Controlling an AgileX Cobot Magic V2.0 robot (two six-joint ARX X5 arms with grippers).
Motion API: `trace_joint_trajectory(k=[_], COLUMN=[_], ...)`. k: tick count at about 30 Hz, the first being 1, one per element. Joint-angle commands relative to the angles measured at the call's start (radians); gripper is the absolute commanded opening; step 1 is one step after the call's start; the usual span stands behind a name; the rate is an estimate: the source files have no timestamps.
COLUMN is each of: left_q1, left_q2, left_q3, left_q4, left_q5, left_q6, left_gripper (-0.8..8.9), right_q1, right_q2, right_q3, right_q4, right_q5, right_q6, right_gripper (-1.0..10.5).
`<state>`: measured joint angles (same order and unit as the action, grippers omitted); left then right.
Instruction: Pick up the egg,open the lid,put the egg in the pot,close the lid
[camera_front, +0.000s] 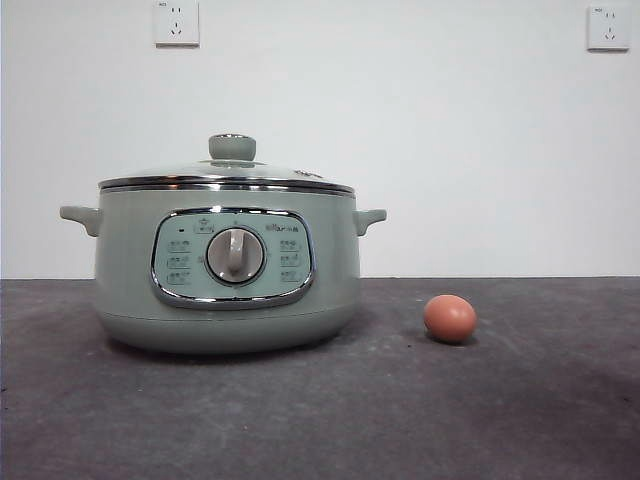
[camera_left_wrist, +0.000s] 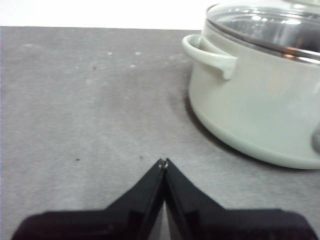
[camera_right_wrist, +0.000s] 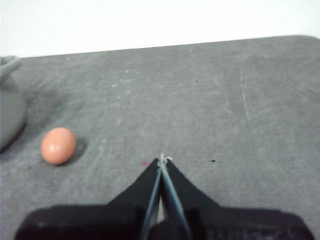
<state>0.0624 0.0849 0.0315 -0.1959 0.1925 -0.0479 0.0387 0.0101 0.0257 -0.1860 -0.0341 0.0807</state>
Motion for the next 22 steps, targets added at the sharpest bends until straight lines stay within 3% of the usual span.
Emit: trace_joint_trajectory(k=[1,8,12,18,22], left_q1=[-0.003,-0.003,-0.003,-0.003,-0.003], left_q2=[0.000,0.001,0.009,0.058,0.123], left_q3=[-0.008,0.014,0.074,0.246,0.378], left_q4=[0.010,0.002,0.001,-0.107,-0.200], left_q5=[0.049,0.071,0.126,0.129,0.151], left_q6=[-0.075,-0.212,-0.215,-0.217,-0.190], left_gripper=[-0.06,-0.06,-0.06,-0.07,-0.07], right_q1=[0.000,0.000,0.000,0.000,0.000], right_q2=[-0.001,0.030,0.093,0.242,0.354], right_q3=[0.024,0.145,0.234,0.414,0.572], right_q4=[0.009,0.006,-0.004,-0.099,-0.219], right_q5=[-0.004,-0.004,-0.012,-0.119,-0.193], right_q6=[0.074,0.121,0.122,0.116,0.054], right_gripper=[-0.1,-0.1,-0.1,-0.1,-0.1])
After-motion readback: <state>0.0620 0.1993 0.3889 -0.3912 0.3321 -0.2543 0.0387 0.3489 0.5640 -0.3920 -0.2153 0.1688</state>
